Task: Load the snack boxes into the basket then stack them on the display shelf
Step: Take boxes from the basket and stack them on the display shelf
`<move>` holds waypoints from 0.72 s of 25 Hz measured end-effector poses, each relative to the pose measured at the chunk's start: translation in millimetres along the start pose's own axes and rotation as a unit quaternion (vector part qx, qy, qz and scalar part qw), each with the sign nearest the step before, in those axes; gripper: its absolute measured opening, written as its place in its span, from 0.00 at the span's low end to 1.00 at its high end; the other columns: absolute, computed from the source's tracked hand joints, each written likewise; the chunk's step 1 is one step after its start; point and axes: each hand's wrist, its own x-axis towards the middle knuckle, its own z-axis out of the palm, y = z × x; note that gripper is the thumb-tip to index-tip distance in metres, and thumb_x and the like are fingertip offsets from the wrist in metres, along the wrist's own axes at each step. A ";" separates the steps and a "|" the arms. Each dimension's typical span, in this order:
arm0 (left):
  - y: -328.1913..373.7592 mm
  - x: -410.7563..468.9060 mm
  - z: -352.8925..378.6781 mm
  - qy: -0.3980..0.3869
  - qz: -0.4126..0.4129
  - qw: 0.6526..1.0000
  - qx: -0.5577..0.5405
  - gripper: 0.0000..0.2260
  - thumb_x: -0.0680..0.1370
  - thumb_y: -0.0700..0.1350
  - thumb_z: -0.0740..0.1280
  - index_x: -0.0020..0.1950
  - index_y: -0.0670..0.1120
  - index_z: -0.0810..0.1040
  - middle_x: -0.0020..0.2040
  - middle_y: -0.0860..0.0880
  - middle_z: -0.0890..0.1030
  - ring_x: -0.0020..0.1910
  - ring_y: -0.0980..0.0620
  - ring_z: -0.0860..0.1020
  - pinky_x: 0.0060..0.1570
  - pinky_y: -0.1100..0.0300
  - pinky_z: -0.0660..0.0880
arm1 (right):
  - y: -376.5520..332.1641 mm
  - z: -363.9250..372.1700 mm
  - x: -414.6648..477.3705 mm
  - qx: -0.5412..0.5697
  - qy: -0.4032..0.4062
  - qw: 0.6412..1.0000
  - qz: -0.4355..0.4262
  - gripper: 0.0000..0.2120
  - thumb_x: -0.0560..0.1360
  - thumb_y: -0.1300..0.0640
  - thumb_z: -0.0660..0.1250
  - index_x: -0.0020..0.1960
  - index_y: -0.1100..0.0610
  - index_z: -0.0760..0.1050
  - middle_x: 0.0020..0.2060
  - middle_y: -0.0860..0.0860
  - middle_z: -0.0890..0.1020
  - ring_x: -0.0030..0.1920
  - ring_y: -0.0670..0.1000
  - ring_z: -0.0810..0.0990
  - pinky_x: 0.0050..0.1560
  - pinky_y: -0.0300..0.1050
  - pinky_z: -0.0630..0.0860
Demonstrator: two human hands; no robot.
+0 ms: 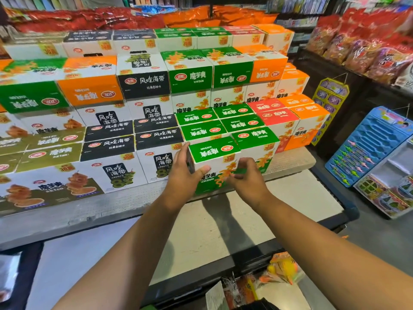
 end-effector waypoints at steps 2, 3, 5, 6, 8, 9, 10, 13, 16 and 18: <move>-1.6 -0.1 3.3 0.024 0.004 1.000 0.010 0.39 0.70 0.49 0.76 0.76 0.58 0.59 0.70 0.56 0.65 0.70 0.50 0.71 0.64 0.44 0.75 | 4.5 1.2 4.1 -0.014 -0.003 1.000 0.001 0.23 0.72 0.64 0.73 0.60 0.55 0.64 0.58 0.52 0.72 0.48 0.47 0.80 0.48 0.43 0.80; -2.7 -1.0 5.3 0.038 0.004 0.999 0.019 0.39 0.71 0.46 0.76 0.76 0.58 0.59 0.68 0.56 0.63 0.70 0.51 0.70 0.65 0.45 0.74 | 6.3 1.9 5.3 -0.022 0.000 1.000 -0.001 0.23 0.72 0.63 0.74 0.59 0.55 0.64 0.56 0.52 0.73 0.49 0.49 0.81 0.49 0.44 0.80; -8.0 -5.0 9.6 0.055 -0.008 0.997 0.048 0.41 0.71 0.44 0.78 0.76 0.58 0.58 0.68 0.53 0.63 0.68 0.51 0.70 0.64 0.49 0.75 | 9.5 1.5 9.8 -0.080 0.015 0.997 -0.006 0.20 0.71 0.61 0.75 0.53 0.56 0.65 0.49 0.50 0.73 0.47 0.48 0.79 0.44 0.39 0.76; -11.3 -8.1 11.4 0.060 -0.014 0.996 0.066 0.41 0.70 0.45 0.78 0.76 0.57 0.59 0.67 0.51 0.64 0.66 0.51 0.72 0.62 0.49 0.77 | 11.4 -0.1 13.0 -0.136 0.023 0.991 -0.002 0.17 0.71 0.58 0.76 0.49 0.56 0.66 0.45 0.49 0.73 0.44 0.47 0.77 0.40 0.38 0.71; -16.1 -12.1 14.5 0.066 -0.018 0.992 0.105 0.41 0.69 0.47 0.79 0.75 0.53 0.60 0.65 0.48 0.68 0.61 0.52 0.74 0.60 0.49 0.78 | 15.7 -5.1 20.6 -0.221 0.016 0.975 0.007 0.17 0.71 0.53 0.76 0.40 0.55 0.67 0.40 0.50 0.74 0.39 0.49 0.73 0.35 0.39 0.65; -17.6 -12.5 16.1 0.069 -0.022 0.990 0.120 0.41 0.69 0.48 0.79 0.75 0.52 0.61 0.65 0.47 0.69 0.60 0.52 0.74 0.60 0.49 0.78 | 17.7 -7.6 24.1 -0.237 0.003 0.972 0.005 0.17 0.72 0.52 0.75 0.37 0.54 0.67 0.39 0.51 0.74 0.38 0.50 0.73 0.34 0.39 0.64; -17.4 -11.7 17.7 0.074 -0.026 0.989 0.129 0.40 0.69 0.49 0.79 0.76 0.51 0.61 0.66 0.47 0.70 0.60 0.52 0.74 0.60 0.49 0.77 | 19.6 -9.4 27.9 -0.245 -0.008 0.969 -0.004 0.17 0.72 0.52 0.75 0.36 0.54 0.67 0.39 0.52 0.75 0.38 0.51 0.73 0.34 0.40 0.63; -14.6 -7.0 21.5 0.089 -0.035 0.985 0.142 0.38 0.71 0.50 0.77 0.76 0.52 0.60 0.68 0.46 0.68 0.62 0.48 0.75 0.62 0.47 0.75 | 21.8 -12.4 36.3 -0.292 -0.007 0.956 -0.035 0.13 0.74 0.51 0.73 0.38 0.55 0.71 0.39 0.53 0.77 0.41 0.53 0.75 0.36 0.44 0.63; -12.9 -7.4 27.3 0.111 -0.020 0.981 0.156 0.37 0.72 0.49 0.77 0.75 0.50 0.62 0.63 0.48 0.70 0.58 0.50 0.76 0.58 0.51 0.78 | 21.2 -15.7 41.4 -0.377 0.008 0.925 -0.053 0.12 0.77 0.46 0.68 0.42 0.54 0.76 0.36 0.51 0.77 0.39 0.53 0.76 0.36 0.42 0.64; -13.7 -9.1 32.4 0.137 0.016 0.973 0.185 0.35 0.72 0.48 0.76 0.74 0.46 0.63 0.58 0.50 0.69 0.53 0.53 0.74 0.53 0.57 0.79 | 24.0 -16.5 44.8 -0.434 -0.005 0.897 -0.088 0.14 0.78 0.44 0.65 0.45 0.54 0.79 0.37 0.52 0.80 0.39 0.54 0.78 0.35 0.42 0.65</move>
